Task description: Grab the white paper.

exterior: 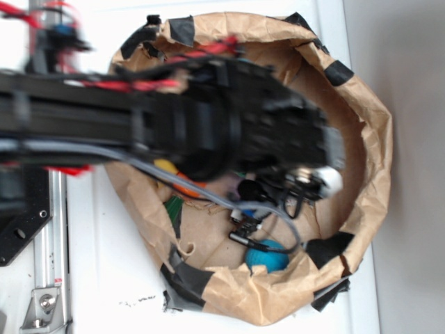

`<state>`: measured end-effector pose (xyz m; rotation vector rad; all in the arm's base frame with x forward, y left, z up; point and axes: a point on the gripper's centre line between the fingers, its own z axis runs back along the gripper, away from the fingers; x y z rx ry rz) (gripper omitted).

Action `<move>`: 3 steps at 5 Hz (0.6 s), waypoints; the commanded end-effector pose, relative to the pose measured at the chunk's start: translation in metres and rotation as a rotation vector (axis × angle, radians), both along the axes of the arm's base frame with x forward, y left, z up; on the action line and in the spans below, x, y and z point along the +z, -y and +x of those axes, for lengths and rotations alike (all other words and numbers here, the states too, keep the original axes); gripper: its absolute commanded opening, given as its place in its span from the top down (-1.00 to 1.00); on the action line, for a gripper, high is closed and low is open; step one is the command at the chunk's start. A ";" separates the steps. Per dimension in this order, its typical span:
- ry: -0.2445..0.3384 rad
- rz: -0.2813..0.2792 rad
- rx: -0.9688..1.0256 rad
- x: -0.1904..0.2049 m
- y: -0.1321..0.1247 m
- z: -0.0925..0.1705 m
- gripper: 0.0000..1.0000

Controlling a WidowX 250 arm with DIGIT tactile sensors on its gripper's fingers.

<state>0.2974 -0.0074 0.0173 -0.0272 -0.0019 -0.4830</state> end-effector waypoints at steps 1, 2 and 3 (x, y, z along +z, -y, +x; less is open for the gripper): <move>0.093 -0.053 0.098 0.045 0.014 -0.001 1.00; 0.189 -0.065 0.293 0.090 0.008 0.003 1.00; 0.167 -0.032 0.426 0.140 -0.004 0.000 1.00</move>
